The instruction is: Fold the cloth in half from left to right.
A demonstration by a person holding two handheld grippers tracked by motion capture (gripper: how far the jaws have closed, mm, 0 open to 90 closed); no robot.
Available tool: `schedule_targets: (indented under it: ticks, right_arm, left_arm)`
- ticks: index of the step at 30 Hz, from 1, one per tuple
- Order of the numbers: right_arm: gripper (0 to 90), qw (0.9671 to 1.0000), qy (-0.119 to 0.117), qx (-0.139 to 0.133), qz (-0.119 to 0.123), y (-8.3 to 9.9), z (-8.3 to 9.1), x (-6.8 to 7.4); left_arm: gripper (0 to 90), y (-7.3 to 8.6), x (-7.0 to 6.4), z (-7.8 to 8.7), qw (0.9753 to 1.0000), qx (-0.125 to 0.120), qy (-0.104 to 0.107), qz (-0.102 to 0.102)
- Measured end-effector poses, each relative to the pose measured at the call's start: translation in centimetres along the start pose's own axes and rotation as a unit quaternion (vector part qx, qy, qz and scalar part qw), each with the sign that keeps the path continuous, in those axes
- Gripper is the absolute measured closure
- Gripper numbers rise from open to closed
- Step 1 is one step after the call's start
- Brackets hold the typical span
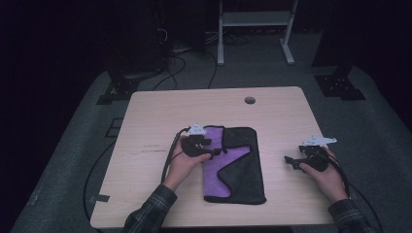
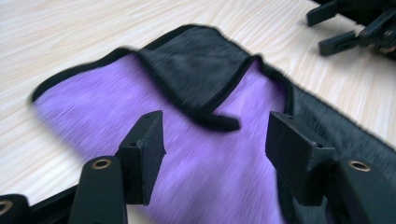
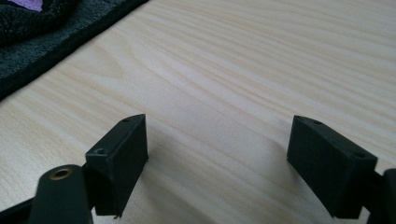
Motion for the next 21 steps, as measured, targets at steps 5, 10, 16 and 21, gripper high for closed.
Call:
schedule_targets:
  ticks: [5, 10, 16, 21]
  right_arm:
    - [18.9, 1.0, 0.0, 0.0, 0.0, 0.0, 0.0, 0.0]
    - [18.9, 1.0, 0.0, 0.0, 0.0, 0.0, 0.0, 0.0]
    - [18.9, 1.0, 0.0, 0.0, 0.0, 0.0, 0.0, 0.0]
    - [18.8, 1.0, 0.0, 0.0, 0.0, 0.0, 0.0, 0.0]
  left_arm:
    - [31.3, 1.5, 0.8, 1.8, 0.9998, 0.005, -0.02, -0.005]
    - [27.3, 3.2, 1.6, 3.5, 0.9986, 0.023, -0.046, -0.007]
    - [20.4, 4.9, 2.6, 5.7, 0.9979, 0.017, -0.062, -0.004]
    - [16.9, 6.1, 3.6, 6.9, 0.9971, 0.016, -0.074, -0.005]
Point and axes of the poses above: each handheld gripper's, and its own axes: z roughly backward along the jaws, y roughly out of its underside, x roughly to its left, the point moved 1 cm from there along -z, roughly forward along the jaws, and after that the axes turned 6 degrees about z, right-handed, at the moved point
